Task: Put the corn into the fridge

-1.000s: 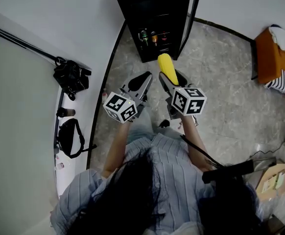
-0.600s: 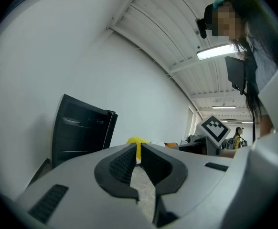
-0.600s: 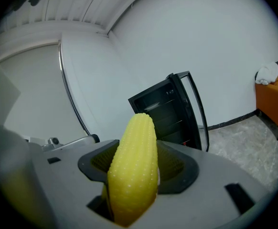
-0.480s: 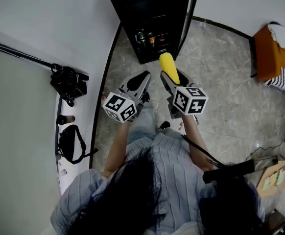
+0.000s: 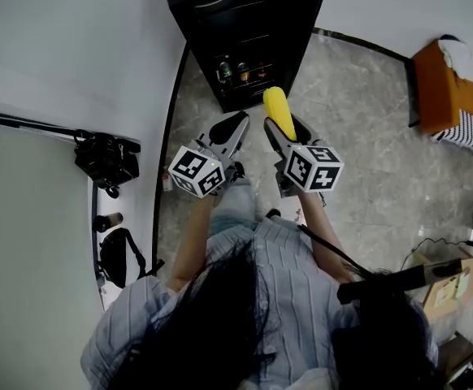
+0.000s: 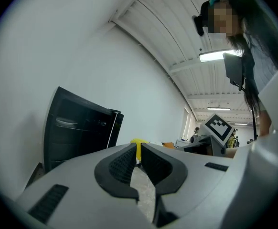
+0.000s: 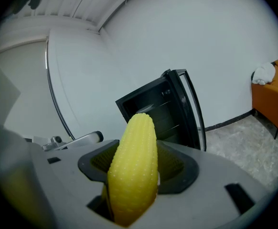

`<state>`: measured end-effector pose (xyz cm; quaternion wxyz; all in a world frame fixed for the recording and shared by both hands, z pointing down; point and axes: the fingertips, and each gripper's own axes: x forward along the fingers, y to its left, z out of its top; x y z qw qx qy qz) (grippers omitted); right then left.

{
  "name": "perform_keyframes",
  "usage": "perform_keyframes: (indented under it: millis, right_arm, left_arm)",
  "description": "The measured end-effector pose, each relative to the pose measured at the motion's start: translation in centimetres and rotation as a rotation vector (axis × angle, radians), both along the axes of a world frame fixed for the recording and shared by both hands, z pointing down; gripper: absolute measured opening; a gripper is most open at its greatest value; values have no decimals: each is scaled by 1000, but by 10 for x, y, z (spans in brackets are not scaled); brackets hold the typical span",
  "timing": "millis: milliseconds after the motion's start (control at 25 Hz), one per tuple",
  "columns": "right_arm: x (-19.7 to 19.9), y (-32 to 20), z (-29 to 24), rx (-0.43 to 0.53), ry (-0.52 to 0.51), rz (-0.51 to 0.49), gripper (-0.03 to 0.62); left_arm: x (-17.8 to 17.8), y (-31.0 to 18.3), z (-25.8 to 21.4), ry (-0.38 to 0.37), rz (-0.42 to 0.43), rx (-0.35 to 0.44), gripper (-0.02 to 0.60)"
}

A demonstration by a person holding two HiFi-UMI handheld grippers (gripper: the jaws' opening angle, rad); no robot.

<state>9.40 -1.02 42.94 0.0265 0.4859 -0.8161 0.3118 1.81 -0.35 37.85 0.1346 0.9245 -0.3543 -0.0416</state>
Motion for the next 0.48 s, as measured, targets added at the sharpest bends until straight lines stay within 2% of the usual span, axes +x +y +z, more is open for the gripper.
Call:
perform_keyframes:
  millis: [200,480]
  right_arm:
    - [-12,-41,-2,-9,11,38,253]
    - [-35,-90,4,-32,3,88,253]
  left_arm:
    - [-12,-40,-3,-16,67,11,18]
    - [-43,-93,-2,-15,88,7,18]
